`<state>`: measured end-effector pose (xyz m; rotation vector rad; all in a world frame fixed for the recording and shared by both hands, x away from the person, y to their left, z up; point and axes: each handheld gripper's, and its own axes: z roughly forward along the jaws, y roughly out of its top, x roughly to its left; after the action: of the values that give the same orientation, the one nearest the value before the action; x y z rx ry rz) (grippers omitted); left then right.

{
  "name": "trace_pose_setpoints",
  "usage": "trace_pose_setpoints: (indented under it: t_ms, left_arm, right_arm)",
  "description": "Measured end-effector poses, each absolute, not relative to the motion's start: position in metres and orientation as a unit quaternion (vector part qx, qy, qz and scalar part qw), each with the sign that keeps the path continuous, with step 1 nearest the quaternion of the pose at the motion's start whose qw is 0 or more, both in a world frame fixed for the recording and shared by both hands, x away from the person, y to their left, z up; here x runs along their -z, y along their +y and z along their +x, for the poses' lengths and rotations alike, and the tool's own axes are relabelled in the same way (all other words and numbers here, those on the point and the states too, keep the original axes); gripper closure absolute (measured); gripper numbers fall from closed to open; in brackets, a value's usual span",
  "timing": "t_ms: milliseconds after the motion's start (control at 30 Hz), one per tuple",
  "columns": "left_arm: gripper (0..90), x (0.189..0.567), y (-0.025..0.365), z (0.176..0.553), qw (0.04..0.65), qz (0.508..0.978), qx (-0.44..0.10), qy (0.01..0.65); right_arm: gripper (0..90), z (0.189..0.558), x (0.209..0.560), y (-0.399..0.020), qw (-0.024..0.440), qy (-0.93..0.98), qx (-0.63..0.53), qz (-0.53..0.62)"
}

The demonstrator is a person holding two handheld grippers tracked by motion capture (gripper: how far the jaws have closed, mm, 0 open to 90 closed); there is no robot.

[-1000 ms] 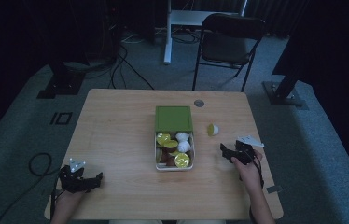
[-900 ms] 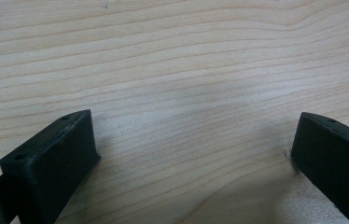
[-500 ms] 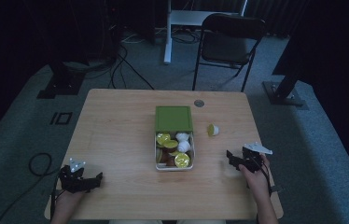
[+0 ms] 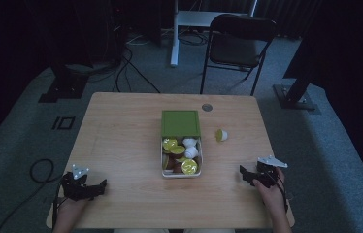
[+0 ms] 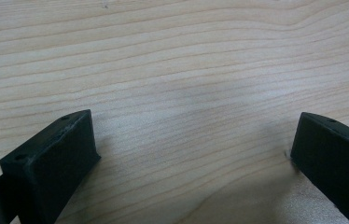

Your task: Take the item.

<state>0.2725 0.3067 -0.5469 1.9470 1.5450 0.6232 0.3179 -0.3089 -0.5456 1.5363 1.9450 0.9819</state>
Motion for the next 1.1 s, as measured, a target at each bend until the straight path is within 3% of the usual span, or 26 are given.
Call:
trace_pose_setpoints:
  t_ms: [167, 1100]
  left_arm:
    - [0.4, 0.547, 0.307, 0.273, 0.285, 0.728, -0.233, 0.578]
    - [0.4, 0.547, 0.307, 0.272, 0.285, 0.727, -0.234, 0.579]
  right_arm:
    - [12.9, 0.31, 0.546, -0.313, 0.235, 0.704, -0.355, 0.568]
    - [12.1, 0.288, 0.551, -0.318, 0.251, 0.695, -0.303, 0.602]
